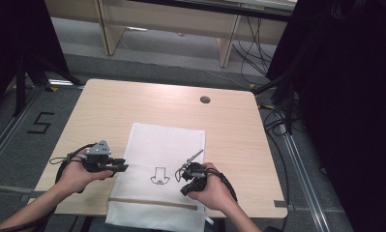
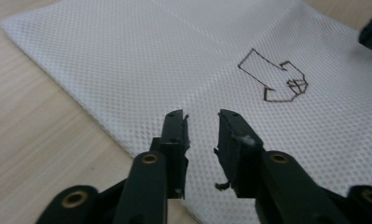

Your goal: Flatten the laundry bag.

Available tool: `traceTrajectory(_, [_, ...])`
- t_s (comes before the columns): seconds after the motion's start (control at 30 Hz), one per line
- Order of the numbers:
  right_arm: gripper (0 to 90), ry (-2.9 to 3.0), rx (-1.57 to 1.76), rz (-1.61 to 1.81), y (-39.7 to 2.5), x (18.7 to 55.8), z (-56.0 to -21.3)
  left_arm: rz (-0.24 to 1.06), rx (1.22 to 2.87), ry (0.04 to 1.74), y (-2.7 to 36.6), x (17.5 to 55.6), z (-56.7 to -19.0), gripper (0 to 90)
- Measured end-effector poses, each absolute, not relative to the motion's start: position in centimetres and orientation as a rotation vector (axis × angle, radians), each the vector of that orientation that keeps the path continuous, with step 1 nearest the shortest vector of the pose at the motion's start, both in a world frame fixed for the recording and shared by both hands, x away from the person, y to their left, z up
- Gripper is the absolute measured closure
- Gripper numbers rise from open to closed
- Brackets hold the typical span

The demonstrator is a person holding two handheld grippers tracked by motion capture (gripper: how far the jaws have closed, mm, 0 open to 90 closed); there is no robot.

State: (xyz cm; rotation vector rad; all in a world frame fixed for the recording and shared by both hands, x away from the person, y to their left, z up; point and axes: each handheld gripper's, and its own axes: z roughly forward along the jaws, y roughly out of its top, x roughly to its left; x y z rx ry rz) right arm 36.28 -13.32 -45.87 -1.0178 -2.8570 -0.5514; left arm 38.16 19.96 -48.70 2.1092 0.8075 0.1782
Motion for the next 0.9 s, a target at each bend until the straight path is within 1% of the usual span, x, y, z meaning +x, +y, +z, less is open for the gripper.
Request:
traceTrajectory(0.07, [88.5,-2.857,-1.050,-0.526,-13.7,36.9,-46.5,0.165,2.151,0.792,19.6,37.9,-48.7,78.3])
traceTrajectory(0.17, [89.3,-2.848,-1.101,-0.504,-13.9,37.5,-47.2,0.143,2.222,0.765,18.9,37.5,-48.8,81.7])
traceTrajectory(0.27, [89.5,-2.845,-1.128,-0.476,-13.9,37.8,-47.7,0.110,2.284,0.738,18.3,37.2,-49.0,82.1])
traceTrajectory(0.3, [90.0,-2.844,-1.140,-0.472,-13.9,37.8,-47.9,0.108,2.336,0.702,18.3,37.2,-49.0,82.1])
traceTrajectory(0.37, [90.0,-2.853,-1.138,-0.467,-13.9,38.0,-47.9,0.117,2.340,0.708,18.0,37.1,-49.3,82.2])
traceTrajectory(0.4, [90.0,-2.854,-1.145,-0.466,-13.8,38.1,-47.8,0.123,2.385,0.671,18.1,37.3,-49.2,82.4])
traceTrajectory(0.47, [90.0,-2.858,-1.148,-0.459,-13.8,38.3,-47.9,0.120,2.375,0.693,17.9,37.3,-49.4,82.4])
traceTrajectory(0.5, [90.0,-2.867,-1.130,-0.467,-13.9,38.5,-47.9,0.125,2.430,0.659,18.2,37.5,-49.3,82.3])
traceTrajectory(0.57, [90.0,-2.855,-1.157,-0.466,-13.8,38.5,-47.9,0.113,2.435,0.673,18.1,37.5,-49.6,81.8])
traceTrajectory(0.67, [90.0,-2.858,-1.165,-0.466,-13.9,38.7,-47.9,0.079,2.386,0.735,17.9,37.5,-50.0,80.9])
traceTrajectory(0.77, [90.0,-2.856,-1.172,-0.473,-13.9,38.9,-47.9,0.099,2.440,0.684,18.1,37.9,-49.8,81.8])
traceTrajectory(0.87, [90.0,-2.859,-1.169,-0.483,-13.9,39.1,-48.0,0.111,2.437,0.710,18.0,38.0,-49.8,82.5])
traceTrajectory(0.9, [90.0,-2.852,-1.181,-0.475,-13.9,39.1,-47.9,0.119,2.452,0.686,18.1,38.2,-49.8,82.8])
